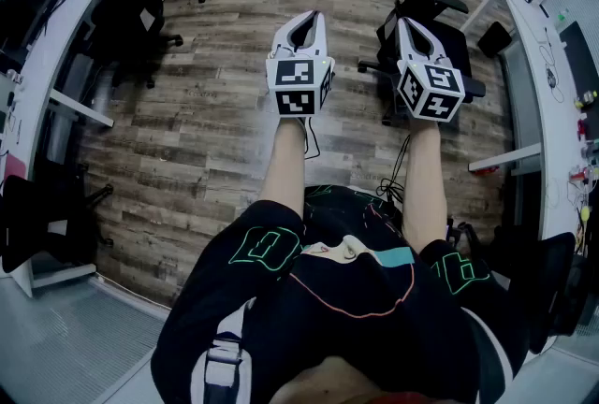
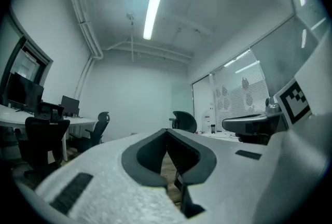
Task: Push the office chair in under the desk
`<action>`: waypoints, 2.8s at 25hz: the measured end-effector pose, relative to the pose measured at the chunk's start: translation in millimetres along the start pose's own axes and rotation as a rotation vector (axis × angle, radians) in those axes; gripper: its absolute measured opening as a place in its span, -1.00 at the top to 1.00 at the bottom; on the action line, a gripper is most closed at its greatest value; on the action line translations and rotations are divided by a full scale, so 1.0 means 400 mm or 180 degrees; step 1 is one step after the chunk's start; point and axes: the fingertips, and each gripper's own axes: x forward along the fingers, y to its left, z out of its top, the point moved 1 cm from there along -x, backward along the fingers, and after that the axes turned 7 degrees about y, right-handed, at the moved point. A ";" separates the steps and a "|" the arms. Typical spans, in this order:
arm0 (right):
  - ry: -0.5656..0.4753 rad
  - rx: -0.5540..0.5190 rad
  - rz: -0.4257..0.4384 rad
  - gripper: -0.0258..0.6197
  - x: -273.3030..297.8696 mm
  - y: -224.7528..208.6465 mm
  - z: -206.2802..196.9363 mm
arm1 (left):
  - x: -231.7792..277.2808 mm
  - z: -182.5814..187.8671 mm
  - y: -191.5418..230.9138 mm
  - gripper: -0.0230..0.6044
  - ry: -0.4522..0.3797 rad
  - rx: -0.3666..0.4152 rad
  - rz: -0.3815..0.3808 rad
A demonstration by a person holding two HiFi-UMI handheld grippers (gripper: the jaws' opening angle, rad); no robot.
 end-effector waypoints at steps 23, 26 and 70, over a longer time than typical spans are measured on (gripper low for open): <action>0.0115 -0.0011 0.0225 0.91 0.098 0.099 -0.012 | -0.033 -0.045 0.131 0.93 0.0081 -0.0147 0.0232; 0.0154 0.0000 0.0276 0.91 0.111 0.118 -0.030 | -0.041 -0.067 0.148 0.93 0.0137 -0.0169 0.0279; 0.0304 0.0027 0.0835 0.91 0.779 -0.333 -0.104 | 0.723 -0.105 0.182 0.92 0.0265 -0.0301 0.0697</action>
